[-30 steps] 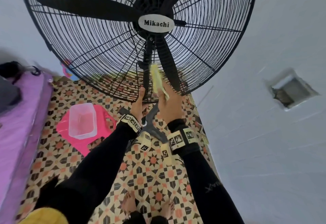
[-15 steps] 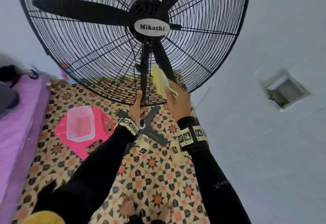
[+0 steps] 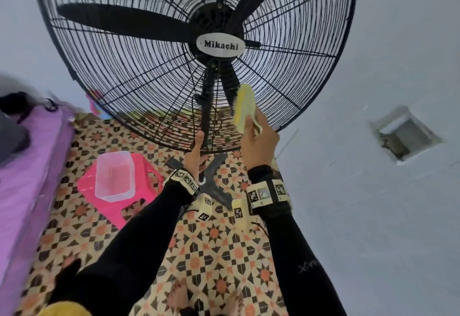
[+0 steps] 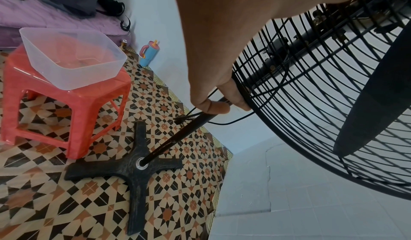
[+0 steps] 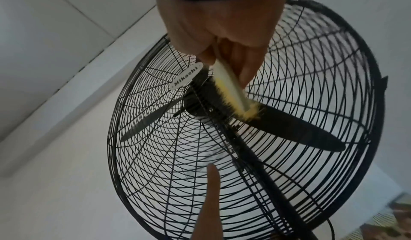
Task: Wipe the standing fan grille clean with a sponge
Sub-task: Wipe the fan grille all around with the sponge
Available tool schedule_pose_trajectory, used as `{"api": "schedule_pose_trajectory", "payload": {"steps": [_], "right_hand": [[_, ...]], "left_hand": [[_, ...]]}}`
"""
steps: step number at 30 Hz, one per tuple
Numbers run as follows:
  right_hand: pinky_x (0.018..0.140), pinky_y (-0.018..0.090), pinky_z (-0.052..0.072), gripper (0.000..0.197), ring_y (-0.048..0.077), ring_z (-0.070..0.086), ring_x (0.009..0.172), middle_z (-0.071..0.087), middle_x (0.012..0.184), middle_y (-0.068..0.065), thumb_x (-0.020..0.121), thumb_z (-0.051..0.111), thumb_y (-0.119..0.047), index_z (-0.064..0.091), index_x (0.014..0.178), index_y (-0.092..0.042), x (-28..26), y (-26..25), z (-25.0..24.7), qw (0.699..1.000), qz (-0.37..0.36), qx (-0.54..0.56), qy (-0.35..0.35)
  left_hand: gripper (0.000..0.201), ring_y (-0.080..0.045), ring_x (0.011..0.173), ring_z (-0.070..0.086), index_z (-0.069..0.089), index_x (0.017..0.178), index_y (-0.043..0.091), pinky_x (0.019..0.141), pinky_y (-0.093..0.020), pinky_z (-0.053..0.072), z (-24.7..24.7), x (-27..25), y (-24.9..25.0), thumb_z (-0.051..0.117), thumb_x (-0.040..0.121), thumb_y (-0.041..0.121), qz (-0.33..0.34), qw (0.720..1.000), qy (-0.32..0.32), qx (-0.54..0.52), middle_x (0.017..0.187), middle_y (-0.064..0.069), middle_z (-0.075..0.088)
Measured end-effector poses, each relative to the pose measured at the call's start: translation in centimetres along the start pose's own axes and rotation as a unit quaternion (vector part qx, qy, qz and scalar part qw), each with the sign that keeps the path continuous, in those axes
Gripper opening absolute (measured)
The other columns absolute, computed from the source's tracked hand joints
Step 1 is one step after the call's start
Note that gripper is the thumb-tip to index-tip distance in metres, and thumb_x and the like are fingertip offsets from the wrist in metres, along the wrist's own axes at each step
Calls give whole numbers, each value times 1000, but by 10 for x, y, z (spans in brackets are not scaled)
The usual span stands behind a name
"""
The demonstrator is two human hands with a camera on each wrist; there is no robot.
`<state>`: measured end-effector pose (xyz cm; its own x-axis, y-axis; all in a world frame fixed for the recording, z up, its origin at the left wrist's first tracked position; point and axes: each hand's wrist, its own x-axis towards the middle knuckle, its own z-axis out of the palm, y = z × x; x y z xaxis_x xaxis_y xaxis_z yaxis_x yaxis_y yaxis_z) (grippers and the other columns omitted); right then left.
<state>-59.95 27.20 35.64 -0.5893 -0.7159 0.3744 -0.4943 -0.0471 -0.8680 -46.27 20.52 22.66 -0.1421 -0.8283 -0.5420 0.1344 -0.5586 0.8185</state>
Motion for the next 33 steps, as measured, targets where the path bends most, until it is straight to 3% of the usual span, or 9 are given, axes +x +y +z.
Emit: {"api": "schedule_pose_trajectory", "payload": {"steps": [6,10,14,17,21,23,26,29,33], "right_hand": [[75,11,50,39,8,66,99,70,124,6,102,58,-29,64,135,-8,8,3,2,987,-73,-9,-142],[83,19,57,38,17,69,104,72,121,11,99,65,-25,65,131,-6,15,2,-5,997,18,50,-59],[79,28,59,36,20,69,100,72,117,10,99,65,-26,66,130,-7,5,5,6,993,46,67,-89],[78,10,52,34,14,67,99,73,115,7,99,66,-23,68,129,-8,18,4,-10,995,27,35,-85],[92,30,57,34,17,68,106,72,120,7,98,65,-28,69,129,-13,23,5,-16,999,32,1,-42],[90,23,56,37,18,68,109,71,124,8,100,63,-28,66,133,-13,18,-1,-10,995,0,-11,-96],[88,19,56,37,19,68,107,71,122,8,101,61,-28,65,134,-12,17,-1,-11,988,-25,-3,-152],[76,44,64,37,22,73,97,72,109,-1,100,63,-35,64,134,-22,23,5,-26,992,37,21,-118],[83,41,62,31,9,72,95,69,107,-12,101,63,-24,60,132,-28,32,-19,-32,982,57,113,-140]], "left_hand": [[84,-20,85,52,60,82,30,62,-32,33,1,0,4,53,51,108,-7,1000,12,4,98,3,71],[95,-14,78,51,68,90,22,54,-28,38,-1,5,-1,56,50,107,-24,1000,-4,1,101,-3,68],[129,-19,116,67,62,136,22,79,-38,41,2,-5,10,56,40,109,-17,1000,17,-4,129,-2,71],[122,-30,120,68,66,123,19,75,-33,42,4,-11,8,55,41,109,-15,1000,21,4,132,-8,70],[137,-46,126,58,70,126,-4,77,-35,55,5,-1,5,58,45,106,-34,998,54,-5,126,-27,69],[138,-39,118,67,63,138,3,103,-45,49,5,0,6,59,46,106,-35,999,39,-11,129,-22,70],[148,-27,120,68,51,150,17,93,-41,42,2,-4,4,53,36,111,-16,1000,21,7,130,-13,71],[142,-23,117,69,60,141,15,87,-39,45,0,-6,5,54,35,110,-13,1000,19,6,127,-9,73],[120,-21,115,70,66,117,19,88,-41,43,0,-3,3,59,37,108,-24,999,23,-8,119,-6,76]]}}
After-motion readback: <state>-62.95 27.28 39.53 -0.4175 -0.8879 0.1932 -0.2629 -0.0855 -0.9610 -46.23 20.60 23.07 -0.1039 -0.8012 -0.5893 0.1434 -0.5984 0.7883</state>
